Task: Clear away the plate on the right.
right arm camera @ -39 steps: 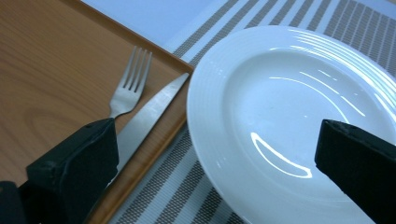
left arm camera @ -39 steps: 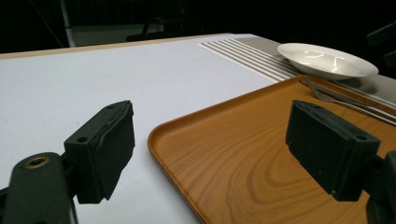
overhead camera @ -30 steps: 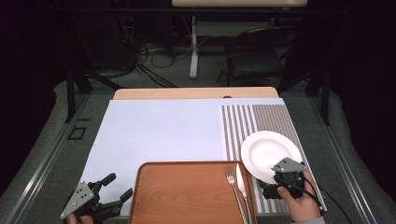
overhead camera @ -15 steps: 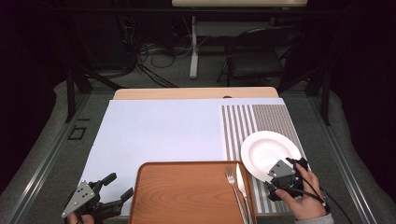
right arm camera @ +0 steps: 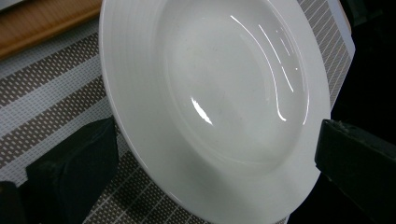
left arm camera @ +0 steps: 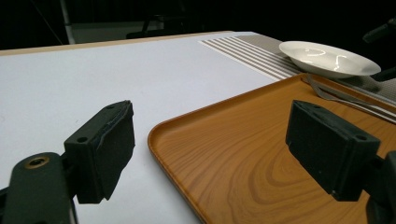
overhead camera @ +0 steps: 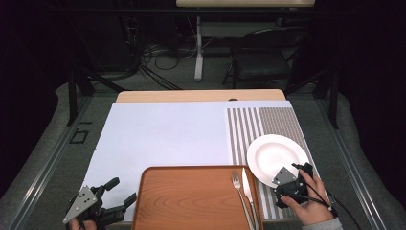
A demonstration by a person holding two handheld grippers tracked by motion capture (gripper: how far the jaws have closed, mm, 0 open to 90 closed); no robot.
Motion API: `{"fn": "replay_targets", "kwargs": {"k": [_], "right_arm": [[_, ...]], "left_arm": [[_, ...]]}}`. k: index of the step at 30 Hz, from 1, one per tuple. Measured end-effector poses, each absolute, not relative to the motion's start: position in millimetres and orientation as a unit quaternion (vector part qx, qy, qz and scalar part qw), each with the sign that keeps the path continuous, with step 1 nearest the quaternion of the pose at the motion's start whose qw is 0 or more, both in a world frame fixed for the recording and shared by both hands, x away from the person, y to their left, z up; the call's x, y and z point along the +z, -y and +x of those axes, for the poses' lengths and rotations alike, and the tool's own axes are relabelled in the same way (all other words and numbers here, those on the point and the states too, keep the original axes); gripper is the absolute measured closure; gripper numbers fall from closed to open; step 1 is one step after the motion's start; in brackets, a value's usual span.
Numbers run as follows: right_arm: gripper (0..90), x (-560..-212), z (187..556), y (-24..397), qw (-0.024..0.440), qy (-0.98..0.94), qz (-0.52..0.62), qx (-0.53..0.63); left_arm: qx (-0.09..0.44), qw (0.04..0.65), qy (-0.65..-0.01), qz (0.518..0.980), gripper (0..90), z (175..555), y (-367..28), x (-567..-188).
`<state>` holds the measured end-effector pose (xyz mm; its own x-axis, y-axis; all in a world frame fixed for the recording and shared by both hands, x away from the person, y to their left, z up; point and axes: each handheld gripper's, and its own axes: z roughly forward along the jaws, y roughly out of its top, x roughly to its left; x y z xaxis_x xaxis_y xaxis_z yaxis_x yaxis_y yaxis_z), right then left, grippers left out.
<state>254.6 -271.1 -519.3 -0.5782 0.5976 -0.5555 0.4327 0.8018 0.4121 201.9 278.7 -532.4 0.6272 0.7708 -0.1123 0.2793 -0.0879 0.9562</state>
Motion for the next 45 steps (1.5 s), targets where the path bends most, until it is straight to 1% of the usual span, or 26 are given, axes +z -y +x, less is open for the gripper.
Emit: {"fn": "replay_targets", "kwargs": {"k": [7, 11, 13, 16, 29, 35, 40, 45], "right_arm": [[0.0, -529.7, 259.3, 271.7, 0.350, -0.888, 0.280, 0.102], [0.0, -534.1, 262.2, 273.1, 0.359, -0.885, 0.280, 0.095], [0.0, -537.7, 264.7, 274.1, 0.366, -0.882, 0.277, 0.110], [0.0, -535.6, 265.8, 273.4, 0.368, -0.884, 0.275, 0.086], [0.0, -544.4, 273.0, 277.6, 0.390, -0.878, 0.266, 0.081], [0.0, -544.0, 274.2, 277.6, 0.382, -0.881, 0.270, 0.076], [0.0, -545.2, 273.5, 279.1, 0.388, -0.881, 0.257, 0.085], [0.0, -544.7, 273.9, 280.6, 0.384, -0.881, 0.262, 0.090]], "left_arm": [[0.218, 0.561, -0.373, 0.706, 15.8, 202.0, -278.6, -532.6], [0.218, 0.562, -0.374, 0.705, 15.8, 201.5, -278.8, -532.8], [0.218, 0.562, -0.376, 0.704, 15.8, 201.1, -279.1, -532.7], [0.217, 0.563, -0.374, 0.704, 15.8, 200.9, -279.3, -532.6], [0.216, 0.561, -0.372, 0.708, 15.8, 201.2, -278.5, -532.4], [0.216, 0.562, -0.372, 0.706, 15.8, 201.6, -278.0, -532.5], [0.216, 0.562, -0.371, 0.706, 15.8, 201.4, -277.8, -532.3], [0.216, 0.562, -0.373, 0.706, 15.8, 201.6, -278.0, -532.6]]}}
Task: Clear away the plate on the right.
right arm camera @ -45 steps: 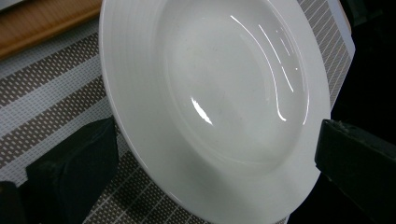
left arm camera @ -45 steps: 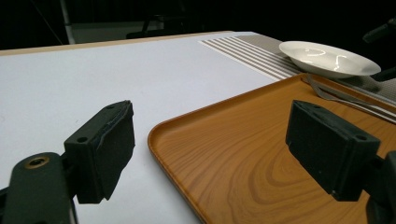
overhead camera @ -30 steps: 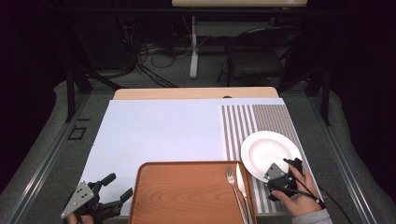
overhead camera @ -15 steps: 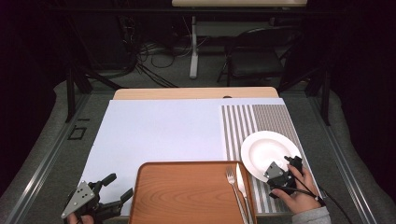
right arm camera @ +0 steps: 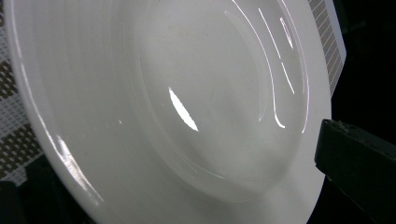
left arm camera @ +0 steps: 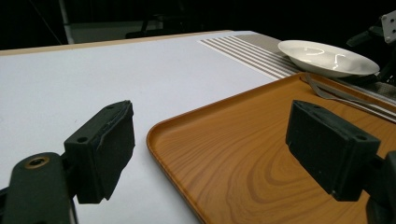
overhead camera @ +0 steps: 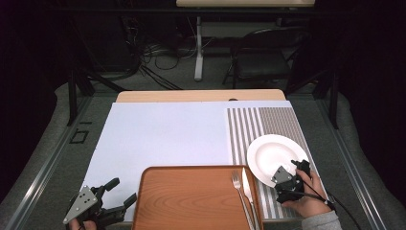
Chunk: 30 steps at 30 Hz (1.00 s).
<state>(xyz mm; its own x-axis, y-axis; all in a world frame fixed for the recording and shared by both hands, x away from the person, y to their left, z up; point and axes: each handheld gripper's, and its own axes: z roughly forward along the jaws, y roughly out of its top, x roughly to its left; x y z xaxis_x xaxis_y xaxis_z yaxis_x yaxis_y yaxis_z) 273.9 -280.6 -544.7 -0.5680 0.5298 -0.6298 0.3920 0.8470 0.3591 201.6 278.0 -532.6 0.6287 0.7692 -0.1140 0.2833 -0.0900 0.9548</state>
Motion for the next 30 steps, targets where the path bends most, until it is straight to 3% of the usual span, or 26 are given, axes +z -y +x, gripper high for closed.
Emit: {"fn": "replay_targets", "kwargs": {"k": [12, 22, 30], "right_arm": [[0.0, -546.2, 282.6, 276.7, 0.404, -0.879, 0.236, 0.092], [8.1, -534.8, 284.0, 274.8, 0.374, -0.884, 0.262, 0.099], [29.8, -522.5, 282.4, 278.5, 0.359, -0.892, 0.250, 0.114]], "left_arm": [[0.216, 0.562, -0.375, 0.705, 15.8, 201.6, -278.2, -532.8], [0.217, 0.561, -0.377, 0.704, 15.8, 200.6, -280.2, -532.8], [0.217, 0.559, -0.377, 0.706, 15.8, 200.4, -280.2, -532.8]]}}
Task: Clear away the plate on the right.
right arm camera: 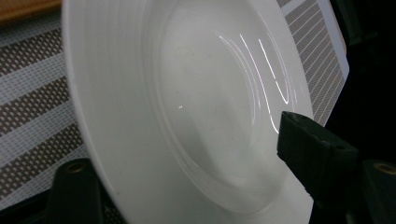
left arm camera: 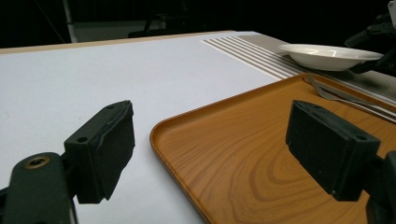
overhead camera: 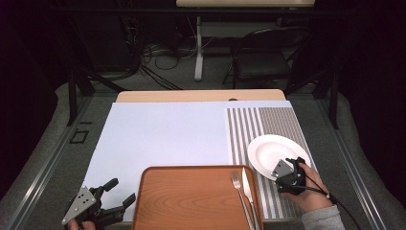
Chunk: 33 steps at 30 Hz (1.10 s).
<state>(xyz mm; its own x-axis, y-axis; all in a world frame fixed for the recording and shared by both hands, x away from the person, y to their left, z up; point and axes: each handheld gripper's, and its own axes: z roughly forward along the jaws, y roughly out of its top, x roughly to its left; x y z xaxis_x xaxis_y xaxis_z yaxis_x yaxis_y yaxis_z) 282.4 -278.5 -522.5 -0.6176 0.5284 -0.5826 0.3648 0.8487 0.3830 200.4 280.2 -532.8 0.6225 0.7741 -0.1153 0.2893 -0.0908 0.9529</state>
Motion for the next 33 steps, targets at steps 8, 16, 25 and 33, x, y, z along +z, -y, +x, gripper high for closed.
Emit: {"fn": "replay_targets", "kwargs": {"k": [8, 16, 25, 33], "right_arm": [[45.5, -515.9, 283.8, 276.1, 0.332, -0.912, 0.216, 0.104], [61.2, -511.7, 285.7, 269.4, 0.321, -0.924, 0.188, 0.081], [74.4, -511.4, 286.5, 261.3, 0.318, -0.932, 0.161, 0.066], [82.5, -514.4, 284.7, 254.7, 0.321, -0.939, 0.115, 0.031]], "left_arm": [[0.216, 0.561, -0.377, 0.705, 15.8, 201.0, -279.4, -533.1], [0.216, 0.560, -0.375, 0.706, 15.8, 200.6, -278.9, -532.9], [0.218, 0.561, -0.378, 0.704, 15.8, 200.3, -279.6, -532.7], [0.217, 0.561, -0.376, 0.705, 15.8, 201.0, -279.2, -532.8]]}}
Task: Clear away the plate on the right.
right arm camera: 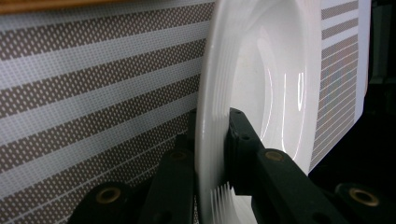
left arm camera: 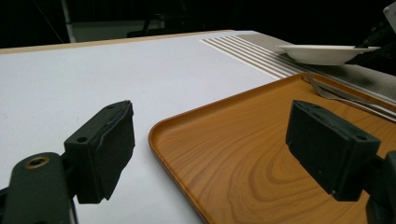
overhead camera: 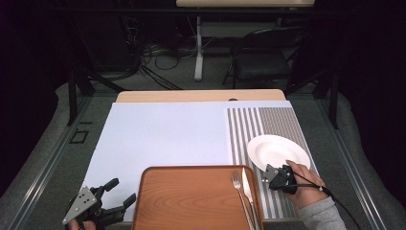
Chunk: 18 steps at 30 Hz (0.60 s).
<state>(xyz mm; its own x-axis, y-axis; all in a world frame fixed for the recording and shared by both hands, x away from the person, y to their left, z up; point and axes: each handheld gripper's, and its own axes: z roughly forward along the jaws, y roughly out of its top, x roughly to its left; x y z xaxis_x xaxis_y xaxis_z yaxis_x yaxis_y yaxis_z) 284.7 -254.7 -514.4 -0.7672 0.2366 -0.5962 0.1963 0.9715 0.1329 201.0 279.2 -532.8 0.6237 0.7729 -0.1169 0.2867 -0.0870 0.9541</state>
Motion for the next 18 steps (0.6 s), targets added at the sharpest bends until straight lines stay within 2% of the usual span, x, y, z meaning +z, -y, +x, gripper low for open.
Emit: {"fn": "replay_targets", "kwargs": {"k": [14, 15, 16, 18], "right_arm": [[81.7, -514.8, 272.8, 264.4, 0.347, -0.931, 0.087, 0.068], [81.3, -505.7, 268.6, 262.3, 0.326, -0.940, 0.095, 0.018], [81.1, -512.9, 269.4, 264.8, 0.353, -0.929, 0.082, 0.078], [81.2, -511.2, 265.8, 263.7, 0.365, -0.924, 0.073, 0.087]], "left_arm": [[0.221, 0.561, -0.384, 0.699, 15.8, 201.9, -282.2, -533.0], [0.221, 0.561, -0.385, 0.699, 15.8, 201.9, -282.4, -533.1], [0.220, 0.561, -0.385, 0.699, 15.8, 202.0, -282.5, -533.3], [0.220, 0.560, -0.386, 0.699, 15.8, 201.7, -282.1, -533.3]]}}
